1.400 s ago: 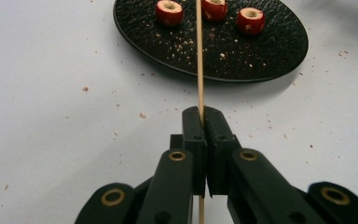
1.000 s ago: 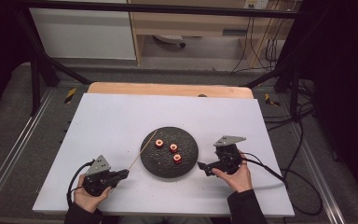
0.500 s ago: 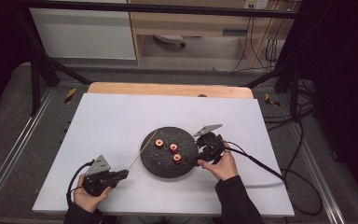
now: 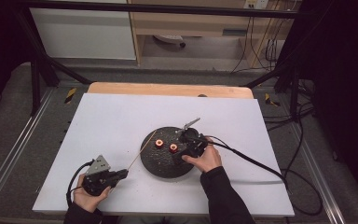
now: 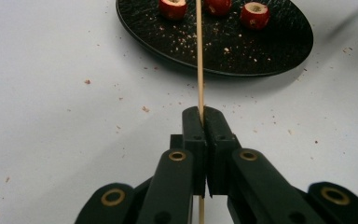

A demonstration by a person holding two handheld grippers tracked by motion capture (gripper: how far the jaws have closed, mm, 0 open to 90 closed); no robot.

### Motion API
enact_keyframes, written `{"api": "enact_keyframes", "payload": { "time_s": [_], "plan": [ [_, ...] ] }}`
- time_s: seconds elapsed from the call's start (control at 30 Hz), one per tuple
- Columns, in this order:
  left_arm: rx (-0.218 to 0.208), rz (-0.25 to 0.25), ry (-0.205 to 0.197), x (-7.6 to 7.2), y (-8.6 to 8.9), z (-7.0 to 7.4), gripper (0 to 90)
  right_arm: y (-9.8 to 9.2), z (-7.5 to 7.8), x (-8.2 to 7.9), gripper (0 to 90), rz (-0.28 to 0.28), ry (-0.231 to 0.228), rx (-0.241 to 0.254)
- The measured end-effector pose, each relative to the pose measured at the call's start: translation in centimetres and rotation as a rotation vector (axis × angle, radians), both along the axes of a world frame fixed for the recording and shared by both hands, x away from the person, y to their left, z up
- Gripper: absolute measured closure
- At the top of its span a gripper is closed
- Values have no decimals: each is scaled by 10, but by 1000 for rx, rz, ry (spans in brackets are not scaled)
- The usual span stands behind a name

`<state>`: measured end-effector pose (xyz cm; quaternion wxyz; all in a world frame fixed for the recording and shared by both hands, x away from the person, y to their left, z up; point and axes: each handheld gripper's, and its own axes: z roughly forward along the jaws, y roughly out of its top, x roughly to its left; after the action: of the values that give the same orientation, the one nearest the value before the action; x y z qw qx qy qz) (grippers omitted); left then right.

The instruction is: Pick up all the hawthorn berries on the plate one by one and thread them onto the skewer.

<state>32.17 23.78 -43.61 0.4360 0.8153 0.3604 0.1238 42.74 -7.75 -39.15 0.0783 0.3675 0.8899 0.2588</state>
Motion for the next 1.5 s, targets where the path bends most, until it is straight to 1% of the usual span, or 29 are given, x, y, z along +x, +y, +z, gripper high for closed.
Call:
{"api": "enact_keyframes", "payload": {
  "time_s": [0.03,0.07,0.1,0.13,0.17,0.2,0.23,0.27,0.3,0.33,0.37,0.4,0.43,0.47,0.5,0.53,0.57,0.6,0.7,0.8,0.83,0.87,0.97,1.1,1.13,1.23,1.3,1.33,1.5],
  "plan": [
    [1,-1,-1,0,0,0,882,0,0,0,159,0,0,0],
    [2,-1,-2,0,0,0,882,4,-1,2,188,3,20,-1],
    [2,-1,-2,0,0,0,882,4,-1,2,188,3,20,-1],
    [2,-1,-1,0,0,0,882,7,-3,3,215,8,36,-18],
    [2,-1,-1,0,0,0,882,7,-3,3,215,8,36,-18],
    [2,1,-1,0,0,0,882,10,-5,4,250,14,55,-33],
    [2,1,-1,0,0,0,882,10,-5,4,250,14,55,-33],
    [2,1,-1,0,0,0,882,12,-7,6,281,26,69,-47],
    [2,1,-1,0,0,0,882,12,-7,6,281,26,69,-47],
    [2,0,0,0,0,0,882,15,-8,6,320,23,81,-49],
    [2,0,0,0,0,0,882,15,-8,6,320,23,81,-49],
    [3,0,1,0,0,0,882,17,-9,7,361,20,94,-48],
    [3,-1,1,1,0,-1,882,17,-9,7,361,20,94,-48],
    [4,-1,2,1,0,-1,882,18,-11,8,396,15,105,-48],
    [4,-1,2,1,0,-1,882,18,-11,8,396,15,105,-48],
    [4,-1,1,1,0,0,882,18,-12,8,425,7,122,-47],
    [4,-1,1,1,0,0,882,18,-12,8,425,7,122,-47],
    [3,0,1,1,0,0,882,19,-12,9,453,0,142,-48],
    [4,0,0,1,0,0,882,18,-13,10,482,1,151,-43],
    [5,-1,0,1,0,0,882,18,-14,12,526,-15,177,-41],
    [5,-1,0,1,0,0,882,18,-14,12,526,-15,177,-41],
    [5,-1,0,1,0,0,882,19,-14,13,546,-25,194,-40],
    [5,0,1,1,0,0,882,19,-15,14,566,-24,199,-40],
    [8,-2,1,1,0,0,882,19,-15,14,585,-37,216,-40],
    [8,-2,1,1,0,0,882,19,-16,15,592,-35,217,-50],
    [8,-2,1,1,0,0,882,19,-17,15,600,-36,224,-53],
    [7,-1,0,1,0,0,882,19,-18,15,604,-36,225,-57],
    [7,-1,0,1,0,0,882,19,-17,15,608,-43,215,-56],
    [8,-2,-1,0,0,0,882,19,-15,13,611,-41,222,-52]
  ]
}}
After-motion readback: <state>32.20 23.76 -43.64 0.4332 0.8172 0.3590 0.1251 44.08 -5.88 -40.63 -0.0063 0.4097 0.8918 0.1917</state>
